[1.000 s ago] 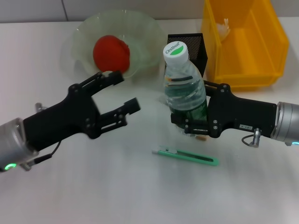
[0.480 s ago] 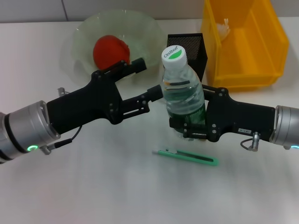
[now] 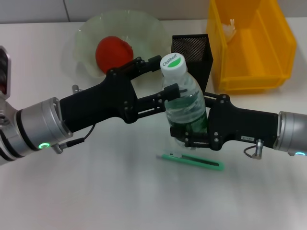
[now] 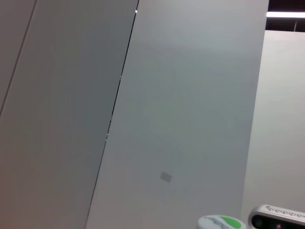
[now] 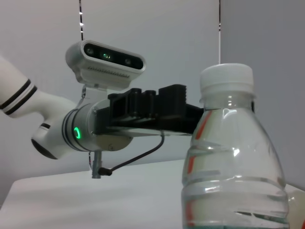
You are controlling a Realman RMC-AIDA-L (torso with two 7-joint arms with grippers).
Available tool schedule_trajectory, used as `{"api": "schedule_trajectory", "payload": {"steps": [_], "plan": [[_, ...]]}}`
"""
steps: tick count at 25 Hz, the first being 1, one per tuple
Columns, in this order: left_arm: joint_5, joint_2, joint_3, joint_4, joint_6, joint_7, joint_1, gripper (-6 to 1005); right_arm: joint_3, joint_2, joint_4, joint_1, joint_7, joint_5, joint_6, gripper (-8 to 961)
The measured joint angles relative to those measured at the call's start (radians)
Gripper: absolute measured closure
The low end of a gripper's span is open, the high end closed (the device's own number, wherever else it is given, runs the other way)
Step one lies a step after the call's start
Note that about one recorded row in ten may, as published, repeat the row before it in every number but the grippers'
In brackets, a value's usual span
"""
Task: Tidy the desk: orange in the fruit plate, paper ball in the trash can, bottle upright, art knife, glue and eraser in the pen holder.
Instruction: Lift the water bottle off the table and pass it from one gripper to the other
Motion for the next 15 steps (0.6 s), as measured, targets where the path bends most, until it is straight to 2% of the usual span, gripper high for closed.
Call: {"api": "schedule_trajectory", "payload": {"steps": [15], "plan": [[0.002, -0.001, 0.001, -0.003, -0.004, 0.004, -0.016, 240, -0.009, 0.001, 0.04, 0.034, -0.014, 0.0, 0.009, 192]]}}
